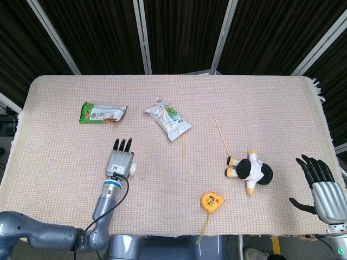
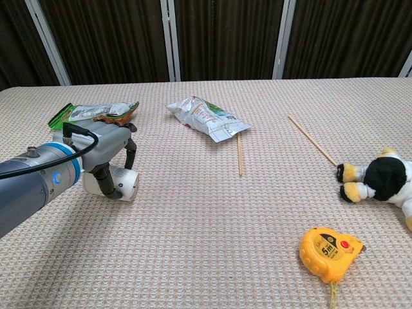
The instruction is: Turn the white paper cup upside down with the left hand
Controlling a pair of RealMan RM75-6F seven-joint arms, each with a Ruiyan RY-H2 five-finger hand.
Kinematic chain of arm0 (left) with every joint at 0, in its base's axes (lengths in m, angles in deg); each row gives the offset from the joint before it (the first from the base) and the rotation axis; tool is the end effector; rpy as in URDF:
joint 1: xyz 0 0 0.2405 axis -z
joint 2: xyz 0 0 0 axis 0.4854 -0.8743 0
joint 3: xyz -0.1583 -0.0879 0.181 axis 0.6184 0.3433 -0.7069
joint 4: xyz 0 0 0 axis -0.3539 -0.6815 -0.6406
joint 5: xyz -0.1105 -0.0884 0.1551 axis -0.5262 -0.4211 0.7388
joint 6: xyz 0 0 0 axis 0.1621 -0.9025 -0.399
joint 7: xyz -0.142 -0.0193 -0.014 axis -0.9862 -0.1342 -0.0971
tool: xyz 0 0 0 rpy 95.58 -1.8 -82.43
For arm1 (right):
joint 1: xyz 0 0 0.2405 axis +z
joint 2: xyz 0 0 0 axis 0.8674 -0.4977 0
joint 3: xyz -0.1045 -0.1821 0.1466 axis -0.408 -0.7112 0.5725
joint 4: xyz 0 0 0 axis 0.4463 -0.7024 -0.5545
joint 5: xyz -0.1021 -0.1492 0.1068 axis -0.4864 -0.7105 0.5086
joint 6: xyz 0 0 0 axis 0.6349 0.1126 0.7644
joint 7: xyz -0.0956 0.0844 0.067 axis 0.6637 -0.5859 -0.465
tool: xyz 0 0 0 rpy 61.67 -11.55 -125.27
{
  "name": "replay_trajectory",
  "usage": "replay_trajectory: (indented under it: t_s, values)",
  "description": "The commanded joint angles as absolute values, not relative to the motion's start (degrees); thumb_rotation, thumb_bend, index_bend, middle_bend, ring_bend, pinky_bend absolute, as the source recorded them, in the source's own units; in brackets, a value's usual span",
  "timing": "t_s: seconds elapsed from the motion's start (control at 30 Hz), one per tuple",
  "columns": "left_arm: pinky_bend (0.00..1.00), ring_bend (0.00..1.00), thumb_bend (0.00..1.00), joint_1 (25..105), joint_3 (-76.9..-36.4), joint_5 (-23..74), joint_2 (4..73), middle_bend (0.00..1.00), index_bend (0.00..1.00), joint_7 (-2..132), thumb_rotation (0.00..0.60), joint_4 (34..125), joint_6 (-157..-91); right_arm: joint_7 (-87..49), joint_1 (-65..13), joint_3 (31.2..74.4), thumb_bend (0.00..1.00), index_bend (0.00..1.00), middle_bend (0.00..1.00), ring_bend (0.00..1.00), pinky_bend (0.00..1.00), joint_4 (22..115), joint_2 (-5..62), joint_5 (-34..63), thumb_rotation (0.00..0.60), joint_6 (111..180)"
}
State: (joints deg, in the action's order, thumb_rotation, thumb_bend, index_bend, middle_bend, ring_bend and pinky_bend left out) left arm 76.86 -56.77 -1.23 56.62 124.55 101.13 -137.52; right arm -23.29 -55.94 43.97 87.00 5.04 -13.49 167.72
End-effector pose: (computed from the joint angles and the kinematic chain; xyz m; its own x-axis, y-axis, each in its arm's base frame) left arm -0.1176 0.2992 -0.0605 0.6712 0.2928 0.6810 0.7387 -0.1874 -0.6474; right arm -0.3069 -0.1721 0.1743 0.3618 -0.0208 0.9320 -0.9299 -0.0790 0.3592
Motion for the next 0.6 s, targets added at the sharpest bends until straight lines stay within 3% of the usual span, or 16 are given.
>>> replay_trajectory:
  t_s: [0.03,0.43,0.6]
  values:
    - [0.00,0.00,0.14,75.01,-55.38,2.05,56.10,0.00,0.55,117.75,0.600,102.22,-136.81,-23.36,-55.95,43.94,0.05,0.07,0.00,0.00,0.00,87.00,5.00,-13.60,0.600,167.76]
    - [0.00,0.00,0.14,65.89,-54.36,20.34,56.13,0.00,0.51,76.66,0.600,101.39,-129.15,-22.56,-55.87,43.75,0.05,0.07,0.00,0.00,0.00,87.10,5.27,-13.82,0.600,167.46]
    - [0.00,0.00,0.14,63.85,-57.04,27.57,56.32,0.00,0.51,67.92,0.600,96.16,-127.35,-22.07,-55.70,43.63,0.05,0.07,0.00,0.00,0.00,87.17,5.41,-13.81,0.600,166.99]
